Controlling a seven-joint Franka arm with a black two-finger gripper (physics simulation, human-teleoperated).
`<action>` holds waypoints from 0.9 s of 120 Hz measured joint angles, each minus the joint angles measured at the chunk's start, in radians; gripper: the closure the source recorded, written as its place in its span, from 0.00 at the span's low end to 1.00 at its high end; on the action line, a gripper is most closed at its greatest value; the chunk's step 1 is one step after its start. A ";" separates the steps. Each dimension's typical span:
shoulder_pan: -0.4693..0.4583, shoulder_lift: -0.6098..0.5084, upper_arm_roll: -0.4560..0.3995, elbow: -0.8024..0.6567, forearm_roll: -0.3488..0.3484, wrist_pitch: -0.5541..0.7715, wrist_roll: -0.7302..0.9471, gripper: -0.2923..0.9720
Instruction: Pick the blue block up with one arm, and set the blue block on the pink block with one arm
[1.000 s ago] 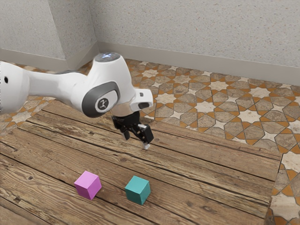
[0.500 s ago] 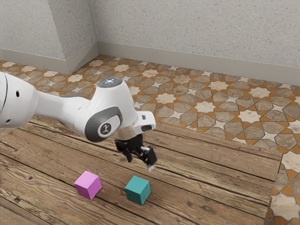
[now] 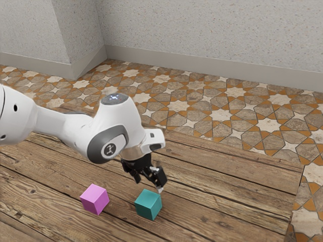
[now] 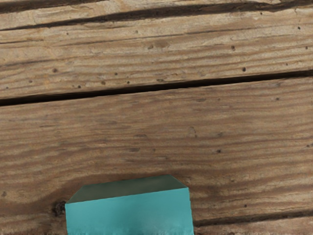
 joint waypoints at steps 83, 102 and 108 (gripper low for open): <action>-0.082 -0.024 0.006 -0.063 -0.021 0.013 -0.017 0.25; -0.061 -0.003 0.006 -0.062 -0.021 0.014 -0.018 0.25; -0.053 0.001 0.006 -0.061 -0.021 0.014 -0.019 0.25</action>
